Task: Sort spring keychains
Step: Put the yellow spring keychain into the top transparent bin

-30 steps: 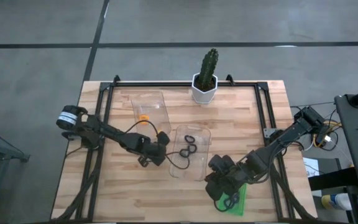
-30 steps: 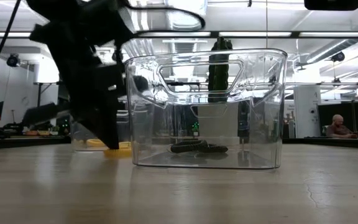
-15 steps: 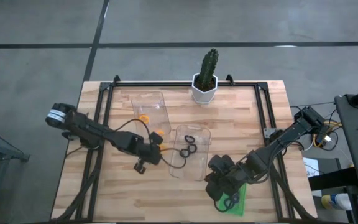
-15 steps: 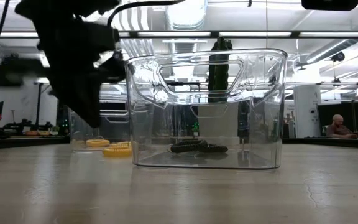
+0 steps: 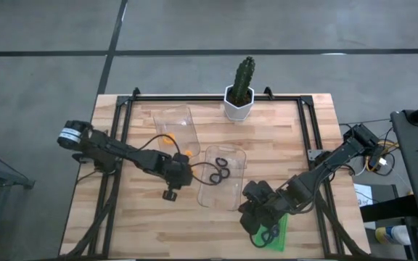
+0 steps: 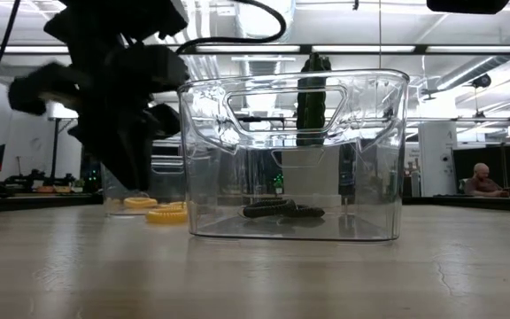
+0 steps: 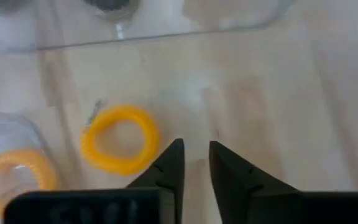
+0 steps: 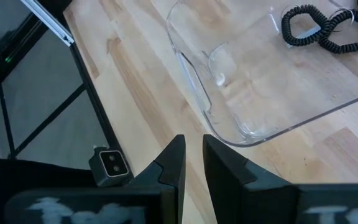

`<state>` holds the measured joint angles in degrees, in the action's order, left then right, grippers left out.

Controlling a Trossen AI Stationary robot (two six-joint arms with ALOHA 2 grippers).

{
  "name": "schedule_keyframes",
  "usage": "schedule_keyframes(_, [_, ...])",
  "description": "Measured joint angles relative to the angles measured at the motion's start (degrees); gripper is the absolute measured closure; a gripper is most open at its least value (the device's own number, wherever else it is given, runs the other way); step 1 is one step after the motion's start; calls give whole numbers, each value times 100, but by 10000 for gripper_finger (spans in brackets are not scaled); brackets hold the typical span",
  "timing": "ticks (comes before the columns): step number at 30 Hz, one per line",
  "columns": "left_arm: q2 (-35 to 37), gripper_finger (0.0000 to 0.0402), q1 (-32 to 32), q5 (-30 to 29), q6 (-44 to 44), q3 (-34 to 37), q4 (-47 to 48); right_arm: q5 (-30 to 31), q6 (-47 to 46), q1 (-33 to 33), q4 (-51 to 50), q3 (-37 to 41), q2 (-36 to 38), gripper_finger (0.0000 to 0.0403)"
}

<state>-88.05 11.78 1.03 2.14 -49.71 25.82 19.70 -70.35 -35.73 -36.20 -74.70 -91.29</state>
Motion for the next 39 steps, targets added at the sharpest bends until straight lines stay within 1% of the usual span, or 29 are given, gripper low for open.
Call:
schedule_keyframes(2, [-24, 320, 3, -334, 148, 1, 17, -1, -1, 0, 38, 0, 0, 351])
schedule_keyframes(5, [-20, 307, 0, -545, 247, 15, -35, 0, -11, 0, 83, 0, 0, 351])
schedule_keyframes(12, [-129, 305, -79, -506, 619, 11, -113, 14, -16, -2, 99, 0, 0, 351])
schedule_keyframes(14, [-192, 305, -80, -517, 788, 4, -189, 113, -38, -2, 98, 0, 0, 351])
schedule_keyframes(19, [-272, 305, -145, -845, 729, -7, 23, 163, -159, -2, 111, 2, 0, 351])
schedule_keyframes(22, [-256, 305, -98, -816, 742, 2, 88, 178, -198, -2, 126, 0, 0, 351])
schedule_keyframes(27, [-318, 305, -70, -625, 943, -1, -174, 199, -210, -2, 135, 0, 0, 351])
schedule_keyframes(34, [-335, 305, -84, -590, 1144, 0, -269, 308, -212, 0, 146, 0, 0, 351])
schedule_keyframes(36, [-334, 305, -90, -426, 1148, -2, -294, 314, -234, 0, 152, 0, 0, 351])
schedule_keyframes(39, [-271, 305, -21, -345, 1044, -104, 264, 309, -351, 0, 184, 2, 0, 351])
